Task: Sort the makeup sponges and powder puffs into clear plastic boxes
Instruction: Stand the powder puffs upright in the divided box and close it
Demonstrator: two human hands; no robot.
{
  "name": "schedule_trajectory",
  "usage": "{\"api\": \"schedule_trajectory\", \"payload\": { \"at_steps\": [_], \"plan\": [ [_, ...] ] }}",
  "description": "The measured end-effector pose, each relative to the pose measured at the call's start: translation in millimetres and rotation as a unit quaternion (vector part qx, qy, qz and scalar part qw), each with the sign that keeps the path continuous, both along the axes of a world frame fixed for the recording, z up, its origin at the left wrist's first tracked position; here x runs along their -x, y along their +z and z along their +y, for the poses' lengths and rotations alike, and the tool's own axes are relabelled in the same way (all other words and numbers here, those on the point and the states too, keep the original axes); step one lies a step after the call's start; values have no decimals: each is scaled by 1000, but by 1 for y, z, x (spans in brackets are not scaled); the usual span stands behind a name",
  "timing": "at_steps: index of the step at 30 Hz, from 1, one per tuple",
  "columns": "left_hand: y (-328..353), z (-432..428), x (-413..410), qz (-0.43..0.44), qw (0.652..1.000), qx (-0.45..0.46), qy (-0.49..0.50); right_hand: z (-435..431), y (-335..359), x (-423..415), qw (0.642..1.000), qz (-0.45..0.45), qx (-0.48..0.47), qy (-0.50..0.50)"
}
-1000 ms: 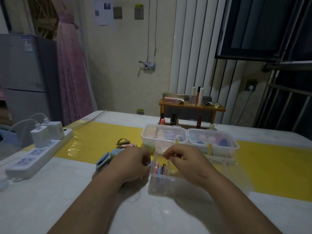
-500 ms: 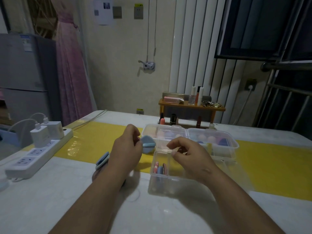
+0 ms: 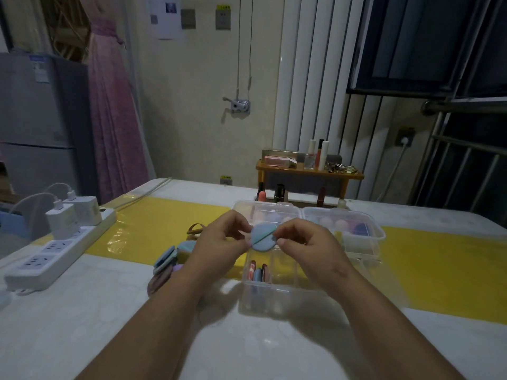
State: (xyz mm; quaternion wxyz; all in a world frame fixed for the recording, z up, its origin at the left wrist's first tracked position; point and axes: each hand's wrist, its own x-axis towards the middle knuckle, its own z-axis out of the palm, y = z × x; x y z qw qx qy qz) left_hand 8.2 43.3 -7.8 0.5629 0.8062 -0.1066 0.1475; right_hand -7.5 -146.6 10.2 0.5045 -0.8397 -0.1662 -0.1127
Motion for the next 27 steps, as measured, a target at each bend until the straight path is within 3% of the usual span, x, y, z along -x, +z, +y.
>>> {"api": "schedule_trajectory", "payload": {
  "at_steps": [7, 27],
  "plan": [
    [-4, -1, -1, 49, 998, -41, 7, -4, 2, -1, 999, -8, -31, -34],
    [-3, 0, -1, 76, 996, -49, 5, 1, -4, -1, 976, 45, 211, -19]
  ]
}}
